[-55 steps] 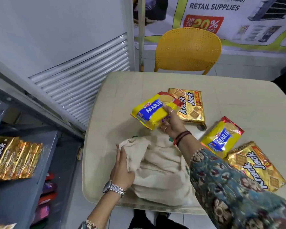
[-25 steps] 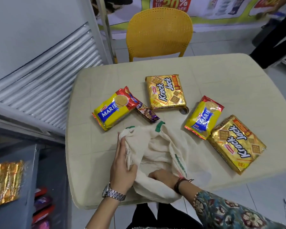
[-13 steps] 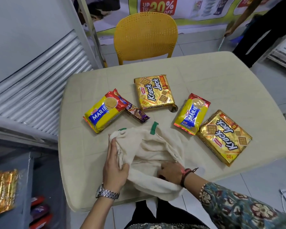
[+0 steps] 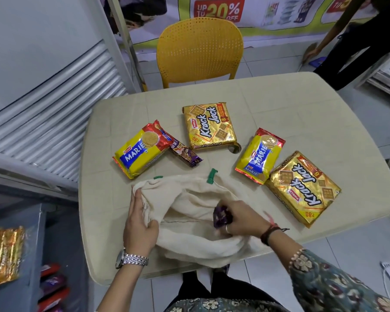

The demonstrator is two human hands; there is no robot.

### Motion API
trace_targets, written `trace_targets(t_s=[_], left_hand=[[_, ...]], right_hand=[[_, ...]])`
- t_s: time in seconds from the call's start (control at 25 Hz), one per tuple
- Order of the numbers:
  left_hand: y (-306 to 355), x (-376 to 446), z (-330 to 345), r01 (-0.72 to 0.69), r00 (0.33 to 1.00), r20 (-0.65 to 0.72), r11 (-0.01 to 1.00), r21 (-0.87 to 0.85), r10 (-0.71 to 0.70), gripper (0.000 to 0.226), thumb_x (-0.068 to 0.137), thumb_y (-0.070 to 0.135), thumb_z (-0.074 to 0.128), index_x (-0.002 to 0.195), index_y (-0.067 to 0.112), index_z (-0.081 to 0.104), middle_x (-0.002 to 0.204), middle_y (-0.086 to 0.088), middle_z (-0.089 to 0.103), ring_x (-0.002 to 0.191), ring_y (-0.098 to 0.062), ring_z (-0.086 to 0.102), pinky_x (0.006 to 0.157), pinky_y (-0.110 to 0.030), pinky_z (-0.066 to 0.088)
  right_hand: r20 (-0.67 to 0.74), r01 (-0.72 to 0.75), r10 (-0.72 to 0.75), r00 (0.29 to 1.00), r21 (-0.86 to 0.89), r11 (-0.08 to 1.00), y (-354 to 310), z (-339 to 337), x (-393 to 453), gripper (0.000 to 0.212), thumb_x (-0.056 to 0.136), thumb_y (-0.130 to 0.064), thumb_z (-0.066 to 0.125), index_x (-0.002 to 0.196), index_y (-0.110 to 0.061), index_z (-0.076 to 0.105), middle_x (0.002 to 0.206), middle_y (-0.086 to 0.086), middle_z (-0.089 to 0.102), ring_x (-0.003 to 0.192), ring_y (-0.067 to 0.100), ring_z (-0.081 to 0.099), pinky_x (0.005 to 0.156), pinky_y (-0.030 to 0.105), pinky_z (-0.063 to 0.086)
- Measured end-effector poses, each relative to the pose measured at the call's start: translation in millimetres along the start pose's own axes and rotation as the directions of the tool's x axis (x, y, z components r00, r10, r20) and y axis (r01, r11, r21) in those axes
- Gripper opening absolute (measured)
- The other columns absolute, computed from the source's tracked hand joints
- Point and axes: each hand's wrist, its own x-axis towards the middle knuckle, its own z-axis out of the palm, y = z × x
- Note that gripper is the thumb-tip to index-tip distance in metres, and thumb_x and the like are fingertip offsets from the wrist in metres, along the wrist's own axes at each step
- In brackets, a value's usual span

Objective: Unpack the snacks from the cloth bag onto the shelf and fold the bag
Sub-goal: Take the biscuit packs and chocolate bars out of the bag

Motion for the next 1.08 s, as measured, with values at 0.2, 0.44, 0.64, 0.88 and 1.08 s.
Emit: trace_targets(t_s=[0.2,0.44,0.64,0.88,1.08], left_hand=[[-17,10,-18,0.119,0.992,0.013,0.981,0.153,-0.122,0.074,0.075,-0.006,0.048,0.140,0.026,0.036,0.149,-0.001,0.037,0.123,-0.031,0.050,0.086,-0.037,0.048],[-24,11,-30,0.200,0.960,0.128,0.932,0.302,-0.248,0.070,0.077,-0.002,0.045,0.139,0.028,0.037,0.137,-0.007,0.053,0.106,-0.036,0.058,0.076,-0.032,0.049],[-30,9,-42,0.237,0.970,0.023,0.960,0.147,-0.243,0.062,0.077,-0.008,0.044,0.132,0.020,0.050,0.128,-0.013,0.059,0.103,-0.037,0.059,0.077,-0.031,0.043],[-16,8,-47,0.302,0.945,0.012,0.853,-0.426,-0.328,0.047,0.078,-0.016,0.044,0.116,0.005,0.059,0.104,-0.004,0.064,0.096,-0.019,0.053,0.083,-0.027,0.042],[-14,24,-41,0.392,0.912,0.202,0.608,-0.691,-0.357,0.027,0.080,-0.007,0.052,0.082,0.017,0.062,0.084,-0.007,0.067,0.078,-0.025,0.059,0.071,-0.032,0.045]], right_hand=[[-0.466,0.141,0.377,0.800,0.758,0.637,6,-55,4,0.050,0.071,-0.021,0.082,0.114,-0.015,0.057,0.099,-0.004,0.063,0.086,0.009,0.064,0.070,0.021,0.056],[-0.215,0.236,0.774,0.595,0.968,0.088,43,-47,54,0.038,0.083,-0.034,0.071,0.110,-0.008,0.061,0.116,0.014,0.067,0.101,0.031,0.066,0.080,0.041,0.056],[0.066,0.194,0.843,0.534,0.961,-0.198,50,-6,63,0.020,0.090,-0.025,0.063,0.084,-0.009,0.053,0.111,0.017,0.061,0.069,0.023,0.060,0.056,0.046,0.058],[0.110,0.091,0.873,0.475,0.981,-0.174,61,16,51,0.027,0.095,-0.032,0.053,0.098,-0.005,0.055,0.103,0.016,0.060,0.052,0.020,0.060,0.043,0.029,0.052],[-0.224,-0.413,0.727,0.649,0.698,0.585,32,34,16,0.038,0.081,-0.050,0.061,0.098,-0.016,0.055,0.097,0.006,0.067,0.087,0.025,0.061,0.077,0.035,0.048]])
